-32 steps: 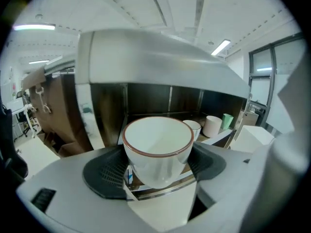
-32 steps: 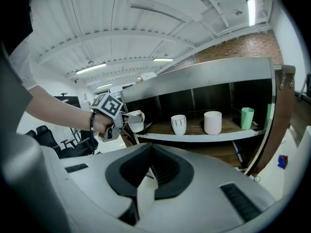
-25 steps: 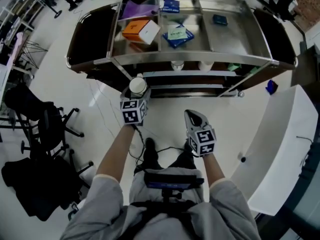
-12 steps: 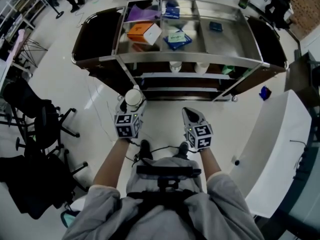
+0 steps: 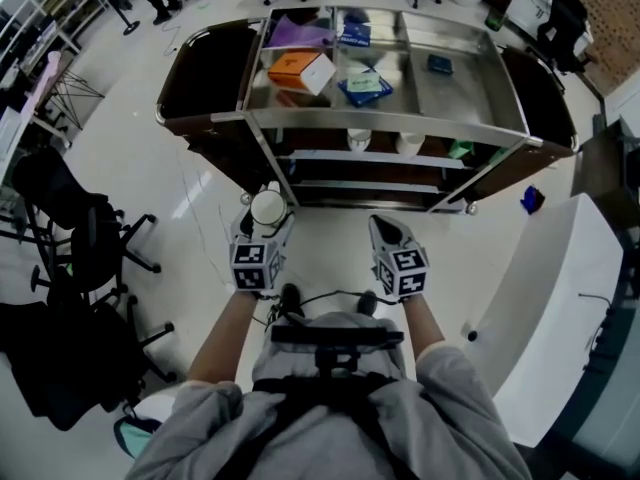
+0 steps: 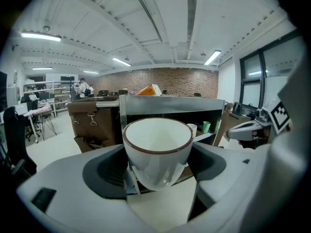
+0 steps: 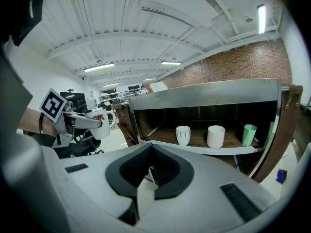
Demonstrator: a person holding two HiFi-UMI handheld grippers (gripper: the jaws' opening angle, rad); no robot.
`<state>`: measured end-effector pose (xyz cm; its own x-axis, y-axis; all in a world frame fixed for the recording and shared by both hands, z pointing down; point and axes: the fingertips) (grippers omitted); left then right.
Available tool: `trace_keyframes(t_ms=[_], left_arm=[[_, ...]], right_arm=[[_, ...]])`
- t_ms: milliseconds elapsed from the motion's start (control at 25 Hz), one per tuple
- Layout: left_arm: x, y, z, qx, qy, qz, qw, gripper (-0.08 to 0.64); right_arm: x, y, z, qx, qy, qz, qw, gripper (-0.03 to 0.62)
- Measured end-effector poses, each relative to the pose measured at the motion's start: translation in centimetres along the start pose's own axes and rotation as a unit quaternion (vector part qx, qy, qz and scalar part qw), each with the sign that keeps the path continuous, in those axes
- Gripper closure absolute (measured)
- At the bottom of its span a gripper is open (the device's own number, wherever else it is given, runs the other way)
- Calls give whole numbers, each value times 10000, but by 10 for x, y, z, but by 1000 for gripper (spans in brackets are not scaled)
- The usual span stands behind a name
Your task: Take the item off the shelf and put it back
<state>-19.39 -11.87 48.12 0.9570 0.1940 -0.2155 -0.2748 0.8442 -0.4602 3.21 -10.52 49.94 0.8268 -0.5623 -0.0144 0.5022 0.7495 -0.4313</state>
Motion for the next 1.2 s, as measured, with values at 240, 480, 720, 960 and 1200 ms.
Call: trace_keyframes(t_ms=[240,480,720,960,1200], left_arm=[[-6,4,3,78,130,-59,9999,170],[-8,0,4,66,173,-54,9998,170],[-5,-14,1,23,147,28,9999,170],[-2,-44,-4,-74,31,191,9998,170],[1,-88,-4,-183,-132,378,9990,170]], right_arm=[[-2,-3,-2,-15,28,-50,10000,583],[0,-6,-1,-43,33,-53,10000,583],[-2,-7,-7,-26,-1,-52,10000,583],[-6,-13,-17,15,-67,-69,10000,583],[-9,-27,-16,-44,-126,-115,9998,583]])
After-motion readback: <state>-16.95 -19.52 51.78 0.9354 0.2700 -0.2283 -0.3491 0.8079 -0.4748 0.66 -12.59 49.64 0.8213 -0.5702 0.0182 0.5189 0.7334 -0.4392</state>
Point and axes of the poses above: the fingertips, and each gripper's own axes: y backward along the fingers, x to its right, z out of its underside, and after that the axes turned 11 degrees about y, right-handed
